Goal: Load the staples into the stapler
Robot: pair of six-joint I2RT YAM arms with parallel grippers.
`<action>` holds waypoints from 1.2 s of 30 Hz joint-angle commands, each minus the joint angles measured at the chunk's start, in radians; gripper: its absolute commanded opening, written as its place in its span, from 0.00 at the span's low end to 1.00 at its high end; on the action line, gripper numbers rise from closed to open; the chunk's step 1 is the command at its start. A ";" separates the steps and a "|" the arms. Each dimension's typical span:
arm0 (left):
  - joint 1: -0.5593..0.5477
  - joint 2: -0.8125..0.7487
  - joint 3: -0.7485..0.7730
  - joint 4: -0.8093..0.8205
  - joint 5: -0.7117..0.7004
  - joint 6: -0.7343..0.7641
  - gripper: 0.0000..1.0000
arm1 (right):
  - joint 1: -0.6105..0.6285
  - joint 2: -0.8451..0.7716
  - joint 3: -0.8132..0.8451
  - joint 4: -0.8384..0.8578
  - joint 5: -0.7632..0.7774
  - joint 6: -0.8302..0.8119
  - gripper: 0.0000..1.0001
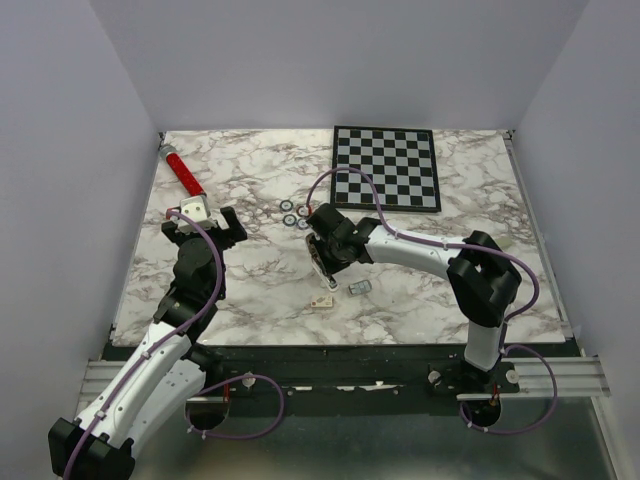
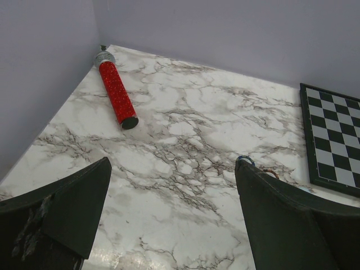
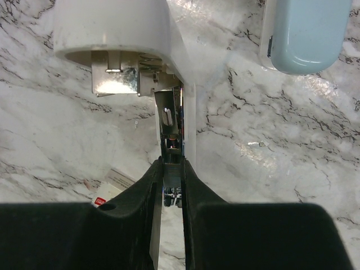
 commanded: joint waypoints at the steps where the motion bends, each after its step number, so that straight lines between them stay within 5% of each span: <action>1: 0.004 -0.011 -0.014 0.022 -0.022 0.015 0.99 | 0.008 0.022 -0.015 0.009 0.029 0.004 0.23; 36: 0.004 -0.013 -0.015 0.023 -0.022 0.016 0.99 | 0.007 -0.030 -0.043 0.031 0.039 -0.008 0.34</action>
